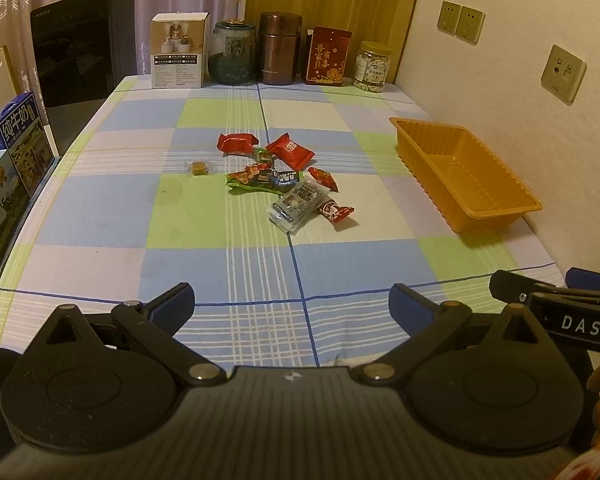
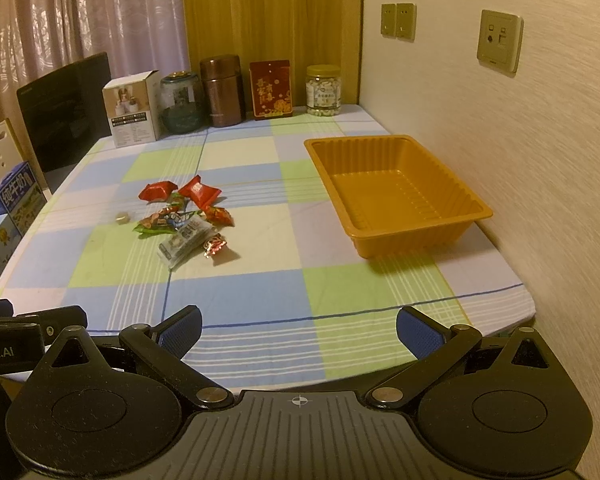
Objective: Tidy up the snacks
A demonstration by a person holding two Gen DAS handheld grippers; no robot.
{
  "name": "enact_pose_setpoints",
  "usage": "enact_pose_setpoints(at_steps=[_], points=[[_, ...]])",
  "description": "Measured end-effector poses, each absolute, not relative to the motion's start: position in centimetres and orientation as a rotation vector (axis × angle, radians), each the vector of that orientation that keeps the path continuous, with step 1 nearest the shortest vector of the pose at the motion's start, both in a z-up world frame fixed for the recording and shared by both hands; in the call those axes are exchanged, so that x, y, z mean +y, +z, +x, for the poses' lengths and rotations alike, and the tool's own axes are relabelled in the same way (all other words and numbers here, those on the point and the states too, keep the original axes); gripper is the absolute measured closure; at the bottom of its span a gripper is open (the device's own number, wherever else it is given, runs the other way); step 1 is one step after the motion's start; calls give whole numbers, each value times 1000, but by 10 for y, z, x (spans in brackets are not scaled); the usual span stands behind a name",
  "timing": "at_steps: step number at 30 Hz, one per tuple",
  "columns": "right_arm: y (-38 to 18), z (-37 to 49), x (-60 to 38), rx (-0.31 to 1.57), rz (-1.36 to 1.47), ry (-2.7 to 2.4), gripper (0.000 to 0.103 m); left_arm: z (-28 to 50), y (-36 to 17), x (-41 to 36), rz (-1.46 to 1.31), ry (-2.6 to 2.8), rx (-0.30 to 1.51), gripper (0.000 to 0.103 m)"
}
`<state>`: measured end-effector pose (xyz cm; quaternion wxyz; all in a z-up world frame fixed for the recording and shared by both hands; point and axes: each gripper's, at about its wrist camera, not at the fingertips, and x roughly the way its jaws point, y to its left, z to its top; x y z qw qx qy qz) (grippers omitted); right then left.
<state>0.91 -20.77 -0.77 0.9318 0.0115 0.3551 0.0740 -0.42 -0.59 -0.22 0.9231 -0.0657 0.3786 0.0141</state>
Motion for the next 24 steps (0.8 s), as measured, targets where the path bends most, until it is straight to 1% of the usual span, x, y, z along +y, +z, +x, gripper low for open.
enact_pose_setpoints(at_steps=[24], points=[[-8, 10, -210, 724, 27, 150, 0, -2, 1, -5, -136, 28, 777, 0]])
